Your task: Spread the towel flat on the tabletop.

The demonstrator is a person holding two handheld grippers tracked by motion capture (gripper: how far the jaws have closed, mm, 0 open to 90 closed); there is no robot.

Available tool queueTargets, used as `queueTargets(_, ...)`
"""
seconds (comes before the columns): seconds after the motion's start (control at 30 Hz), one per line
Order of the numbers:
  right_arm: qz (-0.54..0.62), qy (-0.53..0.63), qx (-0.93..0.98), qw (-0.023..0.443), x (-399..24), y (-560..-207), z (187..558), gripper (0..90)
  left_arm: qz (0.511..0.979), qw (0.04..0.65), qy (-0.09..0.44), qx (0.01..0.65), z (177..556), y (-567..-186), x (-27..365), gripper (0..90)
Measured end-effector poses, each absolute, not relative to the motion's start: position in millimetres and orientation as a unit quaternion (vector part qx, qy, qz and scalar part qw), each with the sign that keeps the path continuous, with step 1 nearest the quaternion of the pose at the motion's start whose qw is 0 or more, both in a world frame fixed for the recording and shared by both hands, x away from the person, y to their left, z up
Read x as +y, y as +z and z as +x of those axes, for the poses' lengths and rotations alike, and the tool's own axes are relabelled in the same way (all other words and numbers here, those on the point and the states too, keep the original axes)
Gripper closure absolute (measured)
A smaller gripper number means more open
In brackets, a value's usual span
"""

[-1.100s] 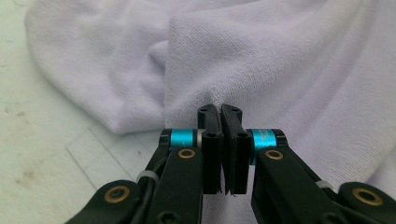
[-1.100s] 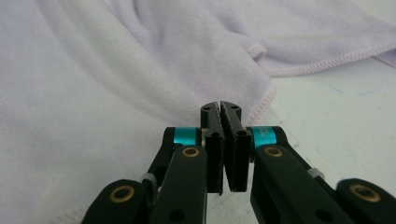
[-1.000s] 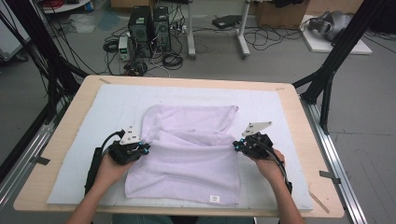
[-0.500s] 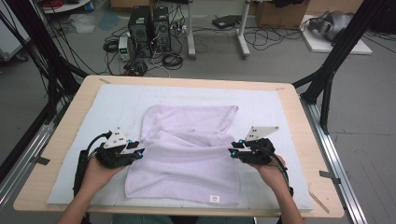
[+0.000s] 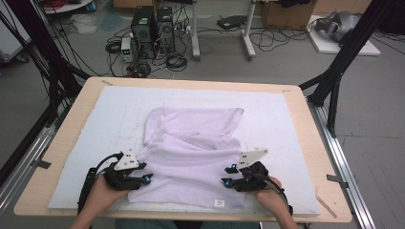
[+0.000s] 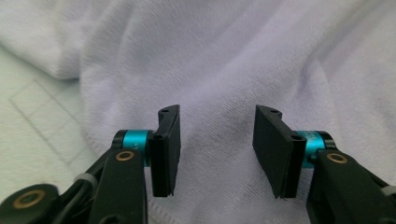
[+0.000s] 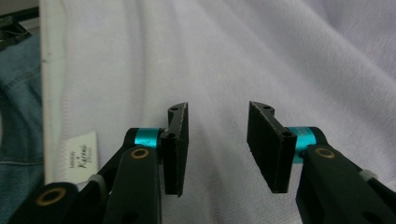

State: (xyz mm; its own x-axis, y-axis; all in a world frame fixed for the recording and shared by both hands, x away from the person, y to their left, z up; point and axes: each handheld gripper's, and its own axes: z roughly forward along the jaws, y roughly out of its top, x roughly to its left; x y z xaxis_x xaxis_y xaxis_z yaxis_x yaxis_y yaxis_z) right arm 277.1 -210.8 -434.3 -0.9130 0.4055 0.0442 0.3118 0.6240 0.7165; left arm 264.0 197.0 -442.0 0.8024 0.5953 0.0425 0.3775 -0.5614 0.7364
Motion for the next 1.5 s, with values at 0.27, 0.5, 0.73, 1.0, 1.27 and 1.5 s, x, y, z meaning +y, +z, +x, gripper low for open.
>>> queueTargets(0.27, 0.213, 0.398, 0.891, 0.058, -213, -446, 281, 75.0, 0.868, 0.392, 0.129, 0.275, 263, -444, 197, 72.9)
queueTargets(0.5, 0.201, 0.397, 0.894, 0.061, -211, -446, 279, 86.0, 0.87, 0.397, 0.116, 0.268, 264, -444, 198, 85.5)
queueTargets(0.73, 0.196, 0.4, 0.893, 0.067, -211, -440, 273, 86.8, 0.871, 0.401, 0.117, 0.258, 255, -435, 200, 86.2)
queueTargets(1.0, 0.176, 0.415, 0.889, 0.078, -213, -418, 255, 86.8, 0.87, 0.41, 0.127, 0.244, 234, -413, 203, 86.3)
queueTargets(1.27, 0.16, 0.438, 0.882, 0.064, -220, -404, 237, 86.8, 0.872, 0.414, 0.125, 0.231, 210, -397, 206, 86.4)
queueTargets(1.5, 0.146, 0.446, 0.881, 0.063, -225, -384, 228, 74.8, 0.864, 0.432, 0.126, 0.227, 209, -382, 203, 62.7)
